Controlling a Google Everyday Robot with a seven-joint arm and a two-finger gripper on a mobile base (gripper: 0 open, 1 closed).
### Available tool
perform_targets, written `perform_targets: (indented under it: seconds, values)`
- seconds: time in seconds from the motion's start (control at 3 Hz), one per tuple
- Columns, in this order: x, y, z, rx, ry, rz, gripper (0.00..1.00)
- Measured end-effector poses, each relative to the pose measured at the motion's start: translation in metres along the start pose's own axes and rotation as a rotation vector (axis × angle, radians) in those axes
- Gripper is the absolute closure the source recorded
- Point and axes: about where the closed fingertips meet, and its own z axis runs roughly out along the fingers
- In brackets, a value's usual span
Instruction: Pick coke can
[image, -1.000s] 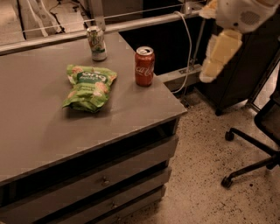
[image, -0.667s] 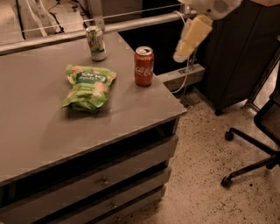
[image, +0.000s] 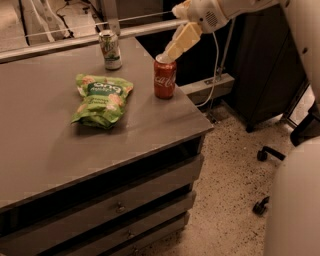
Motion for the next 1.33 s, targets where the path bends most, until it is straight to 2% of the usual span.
perform_targets:
  seconds: [0.33, 0.67, 1.0, 1.33]
  values:
    - [0.029, 0.006, 0.021, -0.054, 0.002, 0.105, 0.00]
    - [0.061, 0.014, 0.034, -0.080, 0.036, 0.178, 0.00]
    - [0.077, 0.020, 0.054, -0.118, 0.056, 0.206, 0.18]
    - [0.078, 0.022, 0.071, -0.156, 0.051, 0.213, 0.42]
